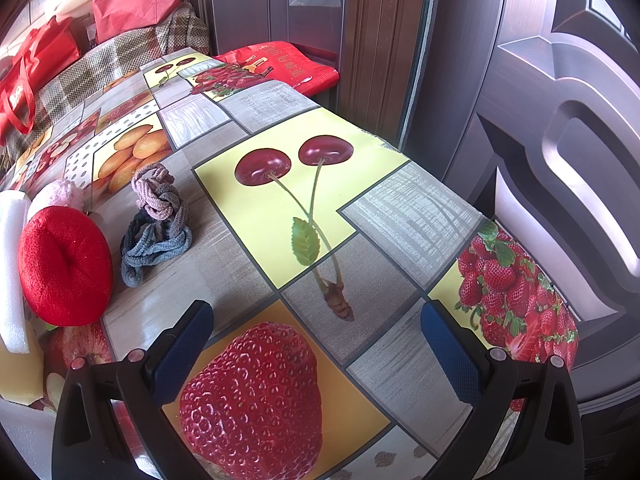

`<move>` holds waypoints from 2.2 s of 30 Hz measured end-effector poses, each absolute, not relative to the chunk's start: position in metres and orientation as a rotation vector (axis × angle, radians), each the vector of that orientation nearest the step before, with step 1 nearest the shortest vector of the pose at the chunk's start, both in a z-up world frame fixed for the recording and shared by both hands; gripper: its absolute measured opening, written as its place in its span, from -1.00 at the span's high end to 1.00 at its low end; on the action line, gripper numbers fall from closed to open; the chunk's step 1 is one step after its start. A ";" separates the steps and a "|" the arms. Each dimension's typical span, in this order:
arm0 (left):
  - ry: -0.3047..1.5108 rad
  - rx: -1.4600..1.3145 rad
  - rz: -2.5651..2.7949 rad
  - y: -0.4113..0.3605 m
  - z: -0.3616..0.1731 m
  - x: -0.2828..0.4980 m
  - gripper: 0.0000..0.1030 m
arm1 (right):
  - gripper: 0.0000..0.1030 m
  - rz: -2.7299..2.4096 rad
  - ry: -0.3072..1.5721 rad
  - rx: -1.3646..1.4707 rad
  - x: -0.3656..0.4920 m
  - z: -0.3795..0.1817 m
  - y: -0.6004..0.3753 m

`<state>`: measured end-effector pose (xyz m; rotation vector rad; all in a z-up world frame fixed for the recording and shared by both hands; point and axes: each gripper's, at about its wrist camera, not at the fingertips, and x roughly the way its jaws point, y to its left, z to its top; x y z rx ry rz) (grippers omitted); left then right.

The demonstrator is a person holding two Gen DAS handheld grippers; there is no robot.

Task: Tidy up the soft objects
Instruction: 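Lower the left gripper onto the beige-brown braided rope knot and close, then lift the rope knot with the left gripper while the right gripper grasps a white foam block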

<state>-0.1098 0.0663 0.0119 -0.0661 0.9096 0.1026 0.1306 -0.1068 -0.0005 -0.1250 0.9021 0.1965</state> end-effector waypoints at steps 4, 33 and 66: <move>0.916 -0.079 0.043 0.059 0.010 -0.109 -0.94 | -1.00 0.197 0.902 -0.125 0.131 0.000 -0.107; 0.798 -0.097 0.054 0.073 0.026 -0.130 0.07 | -1.00 0.895 0.481 0.095 0.054 0.051 -0.143; 0.221 -0.068 0.562 0.129 0.070 -0.252 0.06 | -0.04 1.028 0.182 -0.132 -0.024 0.065 -0.067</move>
